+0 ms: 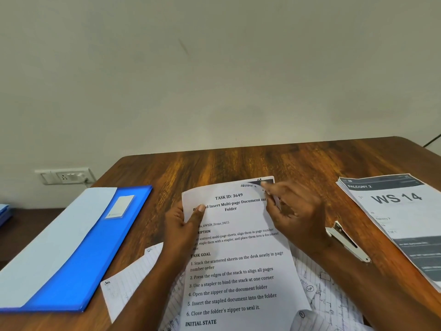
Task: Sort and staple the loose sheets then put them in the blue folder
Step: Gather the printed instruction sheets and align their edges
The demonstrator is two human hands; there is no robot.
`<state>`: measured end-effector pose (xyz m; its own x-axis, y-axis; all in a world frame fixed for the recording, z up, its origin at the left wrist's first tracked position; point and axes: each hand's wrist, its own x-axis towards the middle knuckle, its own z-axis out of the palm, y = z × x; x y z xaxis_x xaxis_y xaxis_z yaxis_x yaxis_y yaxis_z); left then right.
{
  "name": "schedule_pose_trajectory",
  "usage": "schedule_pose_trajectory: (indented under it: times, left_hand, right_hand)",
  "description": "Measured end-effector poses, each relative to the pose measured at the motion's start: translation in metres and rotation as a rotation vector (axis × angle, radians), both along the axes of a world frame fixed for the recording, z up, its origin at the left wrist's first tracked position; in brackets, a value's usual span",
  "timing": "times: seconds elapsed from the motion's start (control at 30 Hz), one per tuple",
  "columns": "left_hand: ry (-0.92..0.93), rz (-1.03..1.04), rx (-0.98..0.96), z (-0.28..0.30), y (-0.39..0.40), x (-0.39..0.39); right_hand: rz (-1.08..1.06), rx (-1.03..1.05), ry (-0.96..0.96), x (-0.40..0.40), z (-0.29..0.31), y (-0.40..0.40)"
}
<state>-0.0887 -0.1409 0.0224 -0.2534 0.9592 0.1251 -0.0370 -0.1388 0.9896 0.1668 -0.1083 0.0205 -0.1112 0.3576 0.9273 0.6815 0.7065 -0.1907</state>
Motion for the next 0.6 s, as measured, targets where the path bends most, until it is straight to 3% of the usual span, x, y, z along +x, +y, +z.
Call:
schedule_pose_trajectory:
  times: [0.27, 0.47, 0.6]
  left_hand:
    - [0.048, 0.023, -0.017, -0.0059, 0.0027, -0.003]
    - [0.012, 0.011, 0.004, -0.0038, 0.0016, -0.0023]
    - [0.003, 0.031, 0.017, -0.0033, 0.0014, -0.0019]
  right_hand:
    - [0.065, 0.007, -0.021, 0.0013, -0.0002, -0.0016]
    - [-0.031, -0.214, -0.041, 0.001, -0.0022, 0.0043]
    - [-0.07, -0.248, -0.029, 0.0002, -0.0023, 0.0029]
